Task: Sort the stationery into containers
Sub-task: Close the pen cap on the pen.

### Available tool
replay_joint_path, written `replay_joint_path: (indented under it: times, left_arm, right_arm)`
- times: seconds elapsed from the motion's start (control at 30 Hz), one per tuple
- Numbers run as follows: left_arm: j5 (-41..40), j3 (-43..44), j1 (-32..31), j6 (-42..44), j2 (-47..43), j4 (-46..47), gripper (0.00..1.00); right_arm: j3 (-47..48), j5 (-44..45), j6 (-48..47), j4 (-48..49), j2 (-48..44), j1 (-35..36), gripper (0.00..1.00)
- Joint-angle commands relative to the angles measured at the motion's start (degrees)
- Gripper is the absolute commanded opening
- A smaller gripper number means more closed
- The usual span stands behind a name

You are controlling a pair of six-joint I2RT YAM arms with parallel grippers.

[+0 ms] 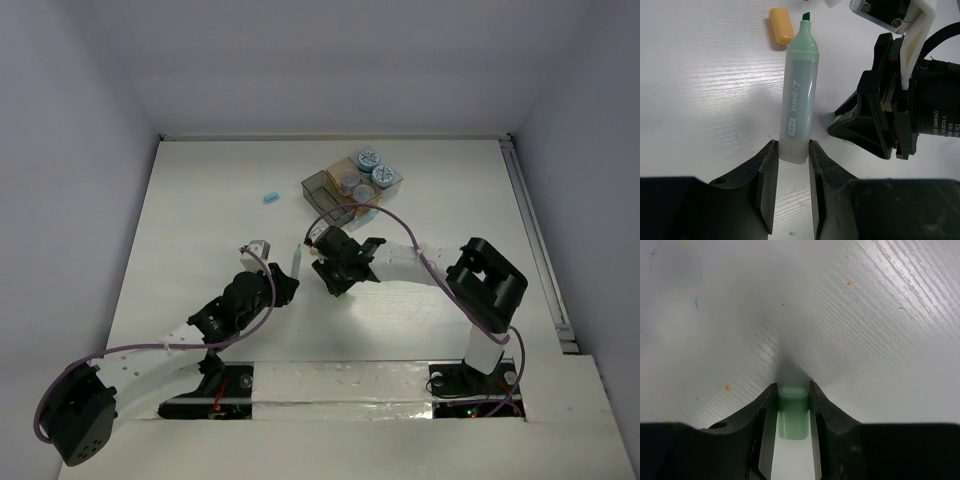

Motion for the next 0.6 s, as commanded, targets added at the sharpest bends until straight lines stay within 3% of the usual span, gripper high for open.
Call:
replay_joint_path:
  times: [0.0,0.17,0.3,0.57]
  left_arm:
    - [-0.3,-0.5,0.2,-0.4,-0.3,2.7,0.00]
    - [-0.3,0.2,0.2,-0.1,0.4,3.2,0.00]
    - [-2.7,2.3,-0.8,0.7,2.4,2.5,0.00]
    - [-24.9,12.1,-15.3,-1.6,13.5,-4.4,0.00]
  right_arm:
    - [0.8,2.2,1.7,-2.0,0.1,0.7,0.16]
    - [1.1,8.4,7.9,-0.8,-3.4,0.7,0.04]
    - [2.4,15.2,12.0,2.0,-8.1,0.7,0.00]
    - [2.8,27.6,19.7,8.6,-17.2,-3.5,0.00]
